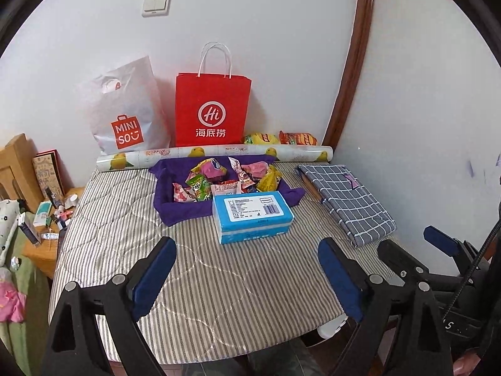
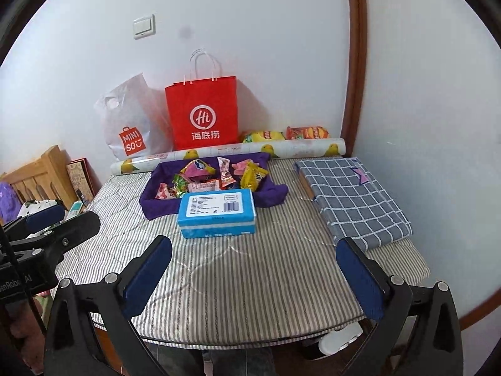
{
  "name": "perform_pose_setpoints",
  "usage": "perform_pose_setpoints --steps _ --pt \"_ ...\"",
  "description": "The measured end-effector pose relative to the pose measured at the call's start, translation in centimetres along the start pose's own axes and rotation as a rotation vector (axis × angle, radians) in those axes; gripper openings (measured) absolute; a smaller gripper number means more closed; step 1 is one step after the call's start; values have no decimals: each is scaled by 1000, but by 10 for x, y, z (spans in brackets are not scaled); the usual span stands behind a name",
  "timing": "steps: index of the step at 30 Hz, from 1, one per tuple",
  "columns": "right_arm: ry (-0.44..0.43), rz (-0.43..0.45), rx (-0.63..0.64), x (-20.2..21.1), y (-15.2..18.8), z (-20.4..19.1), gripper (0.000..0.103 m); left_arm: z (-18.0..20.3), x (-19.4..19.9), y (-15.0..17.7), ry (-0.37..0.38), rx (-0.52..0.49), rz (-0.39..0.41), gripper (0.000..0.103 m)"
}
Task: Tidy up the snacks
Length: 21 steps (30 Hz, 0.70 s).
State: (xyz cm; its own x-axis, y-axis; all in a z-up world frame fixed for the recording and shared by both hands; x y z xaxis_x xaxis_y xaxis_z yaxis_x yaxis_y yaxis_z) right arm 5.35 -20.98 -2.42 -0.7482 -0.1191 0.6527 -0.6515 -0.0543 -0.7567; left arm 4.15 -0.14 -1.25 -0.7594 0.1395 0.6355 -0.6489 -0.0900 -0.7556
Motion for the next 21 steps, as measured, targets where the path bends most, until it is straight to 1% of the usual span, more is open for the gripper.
perform_pose_setpoints --steps 8,21 --pt "20 28 -26 15 4 16 103 8 8 4 5 -8 8 92" --pt "44 40 -42 23 7 30 103 21 12 4 5 -28 14 92"
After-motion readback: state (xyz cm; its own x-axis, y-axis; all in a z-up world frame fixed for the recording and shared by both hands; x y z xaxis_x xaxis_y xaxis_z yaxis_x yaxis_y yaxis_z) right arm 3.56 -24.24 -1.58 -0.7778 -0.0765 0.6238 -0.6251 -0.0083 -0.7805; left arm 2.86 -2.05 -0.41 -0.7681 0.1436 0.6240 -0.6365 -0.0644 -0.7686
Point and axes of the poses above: each gripper's, at about its wrist camera, not at the fingertips, and x roughly against the way its jaws point, z to its right, y to its underside, the point moved 7 cm from there along -x, roughly the way its jaws point, and after that the axes turned 1 degree about y, right-handed, at the moved point
